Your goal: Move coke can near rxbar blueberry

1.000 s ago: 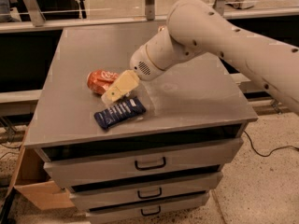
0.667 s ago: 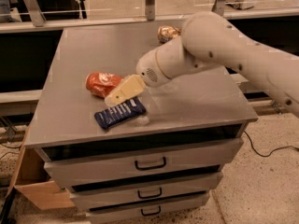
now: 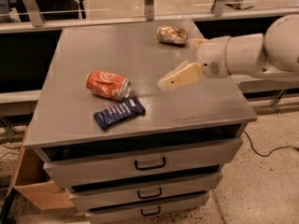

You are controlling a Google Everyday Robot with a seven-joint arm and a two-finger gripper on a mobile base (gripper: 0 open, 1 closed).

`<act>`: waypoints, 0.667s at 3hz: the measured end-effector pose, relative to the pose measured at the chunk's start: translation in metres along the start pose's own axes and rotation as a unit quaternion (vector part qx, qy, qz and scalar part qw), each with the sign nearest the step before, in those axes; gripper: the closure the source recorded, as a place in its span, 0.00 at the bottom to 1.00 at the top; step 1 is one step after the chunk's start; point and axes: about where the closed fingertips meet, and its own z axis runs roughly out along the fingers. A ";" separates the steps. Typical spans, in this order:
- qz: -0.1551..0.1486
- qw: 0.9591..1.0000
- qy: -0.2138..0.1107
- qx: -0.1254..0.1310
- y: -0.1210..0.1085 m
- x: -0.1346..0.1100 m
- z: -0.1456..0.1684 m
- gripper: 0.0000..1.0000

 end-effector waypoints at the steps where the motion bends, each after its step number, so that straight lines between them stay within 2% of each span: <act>1: -0.037 0.998 -0.014 0.042 -0.044 -0.009 -0.061 0.00; 2: -0.045 0.998 -0.023 0.048 -0.048 -0.023 -0.067 0.00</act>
Offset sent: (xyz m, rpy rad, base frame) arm 0.0059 -0.0501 0.0286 -0.0167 -0.0816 -0.0345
